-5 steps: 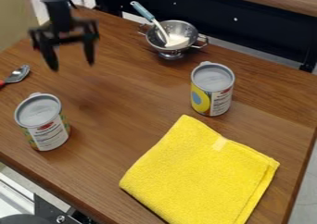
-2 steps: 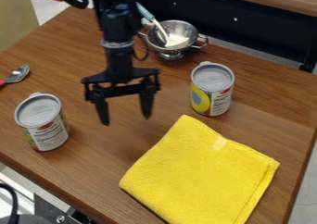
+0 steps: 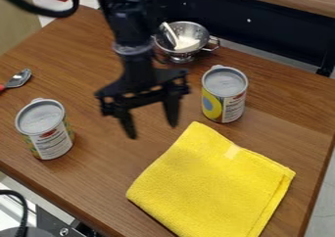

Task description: Move the yellow cloth to the bottom right corner of the table

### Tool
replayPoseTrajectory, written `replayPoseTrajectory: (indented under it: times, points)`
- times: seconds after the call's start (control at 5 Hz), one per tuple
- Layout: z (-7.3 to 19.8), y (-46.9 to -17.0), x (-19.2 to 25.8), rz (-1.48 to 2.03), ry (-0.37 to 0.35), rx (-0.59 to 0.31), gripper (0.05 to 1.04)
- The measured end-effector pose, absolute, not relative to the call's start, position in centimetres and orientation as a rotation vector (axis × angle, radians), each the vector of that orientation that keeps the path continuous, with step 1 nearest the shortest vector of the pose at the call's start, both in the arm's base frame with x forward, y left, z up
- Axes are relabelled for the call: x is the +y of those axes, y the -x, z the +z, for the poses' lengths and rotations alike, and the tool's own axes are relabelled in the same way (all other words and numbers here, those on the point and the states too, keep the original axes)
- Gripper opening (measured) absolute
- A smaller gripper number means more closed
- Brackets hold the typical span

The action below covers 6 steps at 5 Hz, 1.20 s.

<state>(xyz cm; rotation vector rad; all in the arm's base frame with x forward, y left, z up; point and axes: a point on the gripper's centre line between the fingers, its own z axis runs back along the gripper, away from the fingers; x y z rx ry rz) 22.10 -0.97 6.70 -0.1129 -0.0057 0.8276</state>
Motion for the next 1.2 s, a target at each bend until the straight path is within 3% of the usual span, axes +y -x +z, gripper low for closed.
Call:
replayPoseTrajectory:
  times: [0.2, 0.4, 0.6, 1.0, 1.2]
  points:
    - [7.5, -22.1, -2.9, 0.838, 0.183, -0.109, 0.405]
    - [7.3, -22.3, -4.7, 0.863, 0.165, -0.178, 0.18]
    - [6.8, -22.6, -5.3, 0.857, 0.142, -0.211, 0.06]
    - [3.6, -23.9, -5.2, 0.847, 0.073, -0.176, 0.053]
    - [2.2, -24.2, -5.5, 0.829, 0.078, -0.174, 0.053]
